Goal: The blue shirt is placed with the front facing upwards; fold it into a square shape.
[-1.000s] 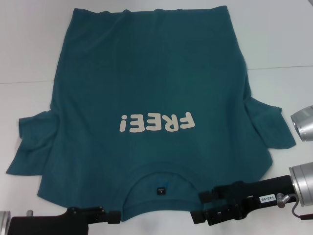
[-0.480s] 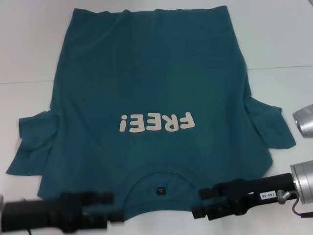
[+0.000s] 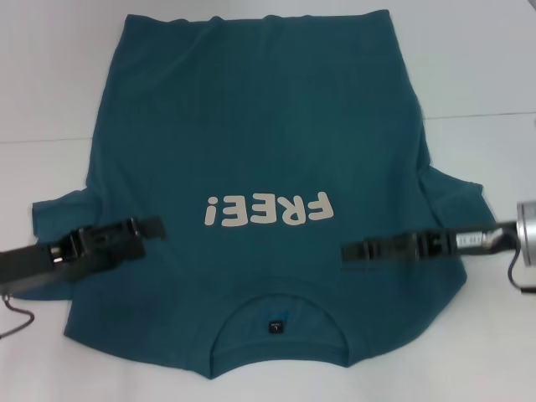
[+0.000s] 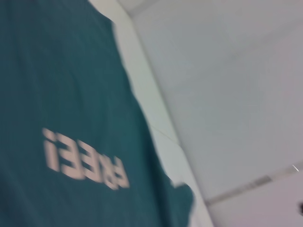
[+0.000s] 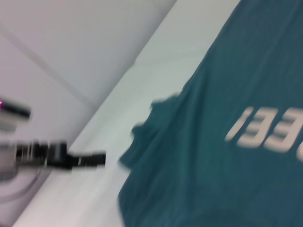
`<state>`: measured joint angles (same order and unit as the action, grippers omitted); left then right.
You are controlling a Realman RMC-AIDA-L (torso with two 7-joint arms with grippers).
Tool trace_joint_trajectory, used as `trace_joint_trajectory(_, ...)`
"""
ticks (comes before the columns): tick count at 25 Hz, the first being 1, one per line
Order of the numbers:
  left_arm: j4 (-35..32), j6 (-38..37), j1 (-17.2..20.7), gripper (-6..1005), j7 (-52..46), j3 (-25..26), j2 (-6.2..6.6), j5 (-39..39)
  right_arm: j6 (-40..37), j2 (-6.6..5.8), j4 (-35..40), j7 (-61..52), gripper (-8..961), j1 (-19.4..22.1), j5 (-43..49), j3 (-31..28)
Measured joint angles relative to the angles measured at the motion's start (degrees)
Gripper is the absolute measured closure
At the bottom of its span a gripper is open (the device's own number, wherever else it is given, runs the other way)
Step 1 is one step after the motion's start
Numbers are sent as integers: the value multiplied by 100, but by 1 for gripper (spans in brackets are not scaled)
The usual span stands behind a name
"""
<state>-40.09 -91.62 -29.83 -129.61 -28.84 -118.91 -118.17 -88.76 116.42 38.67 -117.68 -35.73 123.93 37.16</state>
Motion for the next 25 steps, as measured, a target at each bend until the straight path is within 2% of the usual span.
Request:
trace_joint_trajectory(6, 90, 815, -17, 138, -438, 251, -12, 19, 487, -64, 4, -379, 11, -104, -297, -9)
trace_joint_trajectory(7, 132, 923, -13, 139, -496, 384, -13, 51, 551, -65, 4, -413, 11, -117, -298, -6)
trace_joint_trajectory(8, 375, 1130, 4, 139, -477, 811, -7, 316, 612, -68, 4, -439, 11, -133, -298, -2)
trace_joint_trajectory(12, 680, 1309, 48, 140, -369, 1063, 28, 672, 727, -68, -4, -457, 11, -181, -310, 1)
trace_joint_trajectory(16, 744, 1402, 60, 144, -151, 843, 173, 685, 782, -68, -42, -459, 11, -211, -307, 24)
trace_joint_trajectory(21, 699, 1839, 59, 157, -80, 160, 433, 604, 785, -67, -46, -462, 11, -219, -290, 27)
trace_joint_trajectory(25, 530, 2337, 18, 156, 78, -140, 477, 210, 783, -72, -49, -463, 11, -197, -285, 28)
